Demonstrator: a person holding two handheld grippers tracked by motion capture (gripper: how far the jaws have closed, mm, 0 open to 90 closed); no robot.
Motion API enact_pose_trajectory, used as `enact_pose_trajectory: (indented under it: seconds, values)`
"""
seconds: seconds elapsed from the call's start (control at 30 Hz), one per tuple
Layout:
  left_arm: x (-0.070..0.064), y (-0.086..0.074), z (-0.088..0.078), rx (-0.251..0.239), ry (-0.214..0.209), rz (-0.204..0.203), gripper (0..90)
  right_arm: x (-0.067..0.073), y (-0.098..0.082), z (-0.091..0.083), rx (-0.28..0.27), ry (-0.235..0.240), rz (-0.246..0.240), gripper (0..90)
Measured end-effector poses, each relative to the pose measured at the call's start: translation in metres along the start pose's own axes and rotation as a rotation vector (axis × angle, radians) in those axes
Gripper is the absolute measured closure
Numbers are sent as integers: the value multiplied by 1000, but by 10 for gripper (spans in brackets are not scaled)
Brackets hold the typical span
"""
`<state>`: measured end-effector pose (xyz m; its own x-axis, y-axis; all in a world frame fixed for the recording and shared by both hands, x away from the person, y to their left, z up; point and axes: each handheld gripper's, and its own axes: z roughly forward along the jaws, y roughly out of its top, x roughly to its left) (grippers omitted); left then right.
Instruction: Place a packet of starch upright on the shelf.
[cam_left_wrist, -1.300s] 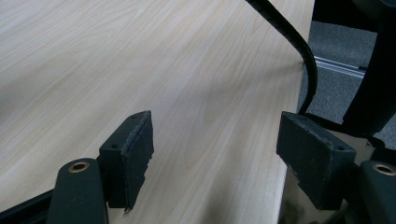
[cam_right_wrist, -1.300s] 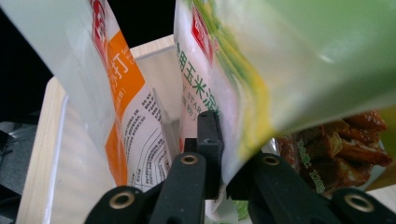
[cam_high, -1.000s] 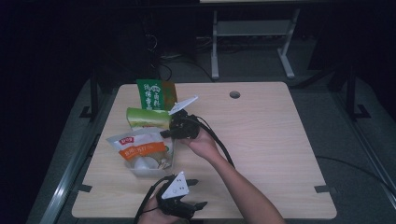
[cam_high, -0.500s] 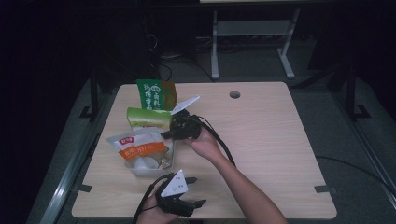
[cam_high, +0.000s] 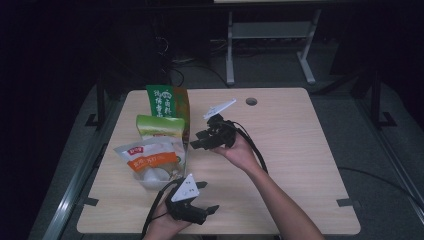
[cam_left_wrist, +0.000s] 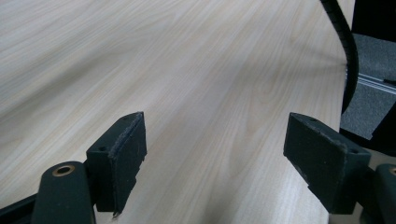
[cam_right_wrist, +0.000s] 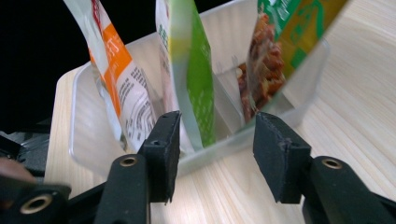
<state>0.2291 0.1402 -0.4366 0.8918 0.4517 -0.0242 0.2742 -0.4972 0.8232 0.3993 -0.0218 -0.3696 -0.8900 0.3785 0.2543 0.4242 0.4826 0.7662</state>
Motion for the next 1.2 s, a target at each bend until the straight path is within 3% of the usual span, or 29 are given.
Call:
enact_pose_trajectory:
  seconds: [0.23, 1.2]
  values:
    - [3, 0, -2, -3, 4, -14, 210, -9, -13, -19, 7, -17, 28, 442]
    - [11, 0, -4, -15, 30, -21, 210, -25, -53, -71, 12, -80, 93, 375]
